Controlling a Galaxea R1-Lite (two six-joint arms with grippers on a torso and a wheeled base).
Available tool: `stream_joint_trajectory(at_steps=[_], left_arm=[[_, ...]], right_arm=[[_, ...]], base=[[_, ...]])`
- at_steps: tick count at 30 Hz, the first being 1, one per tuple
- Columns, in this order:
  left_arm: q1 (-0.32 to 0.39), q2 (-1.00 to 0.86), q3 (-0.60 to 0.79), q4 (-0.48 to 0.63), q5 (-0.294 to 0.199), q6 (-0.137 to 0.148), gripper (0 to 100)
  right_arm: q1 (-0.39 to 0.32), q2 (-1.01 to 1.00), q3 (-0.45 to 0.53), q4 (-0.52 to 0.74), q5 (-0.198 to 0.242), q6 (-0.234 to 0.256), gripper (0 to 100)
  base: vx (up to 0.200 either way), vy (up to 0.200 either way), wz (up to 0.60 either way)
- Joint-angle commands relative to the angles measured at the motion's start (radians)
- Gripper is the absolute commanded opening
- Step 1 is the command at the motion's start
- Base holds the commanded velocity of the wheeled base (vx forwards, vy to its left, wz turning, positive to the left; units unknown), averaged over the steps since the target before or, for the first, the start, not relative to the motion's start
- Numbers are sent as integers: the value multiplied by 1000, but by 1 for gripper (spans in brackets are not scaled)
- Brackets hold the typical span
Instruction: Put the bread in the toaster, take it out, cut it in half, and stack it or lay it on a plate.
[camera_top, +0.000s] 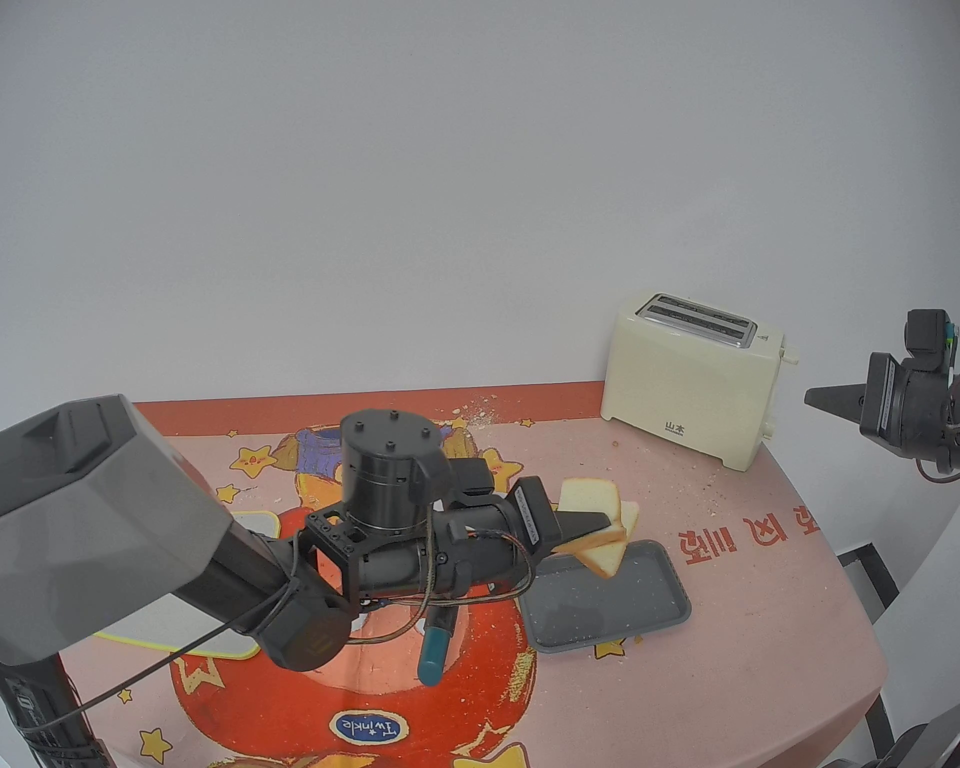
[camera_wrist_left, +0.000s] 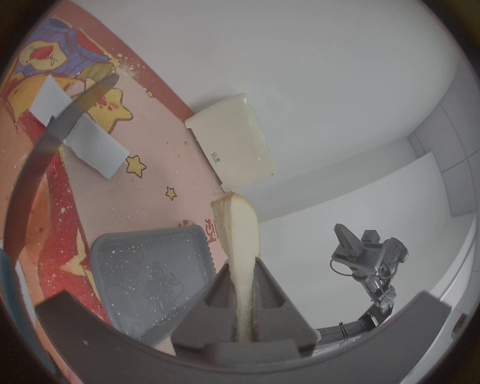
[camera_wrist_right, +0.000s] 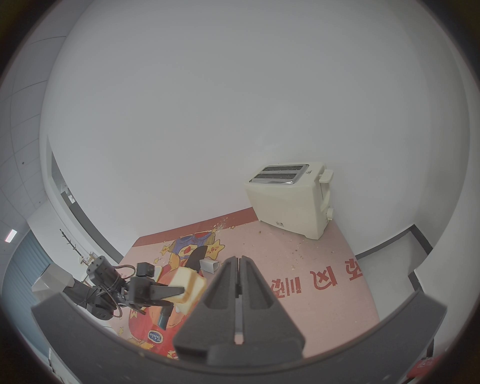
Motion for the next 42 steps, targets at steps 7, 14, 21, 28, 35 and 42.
stream_joint_trajectory(at_steps=[7, 14, 21, 28, 35, 42], left_arm=[[-73, 109, -93, 98, 60, -6, 0], [-89, 143, -92, 98, 65, -6, 0], [-85, 143, -90, 101, 65, -6, 0], [-84, 137, -90, 98, 64, -5, 100], [-82, 126, -93, 92, 67, -3, 100], [-81, 25, -82, 101, 67, -3, 100]], right_arm=[[18, 23, 13, 2, -7, -2, 0], [18, 29, 13, 0, -9, -1, 0], [20, 41, 13, 0, -9, -2, 0], [20, 42, 13, 0, -9, -2, 0], [20, 42, 13, 0, -9, -2, 0], [20, 42, 11, 0, -7, -1, 0]], base=[[0, 0, 0], [0, 0, 0], [0, 0, 0], [0, 0, 0], [0, 0, 0], [0, 0, 0]])
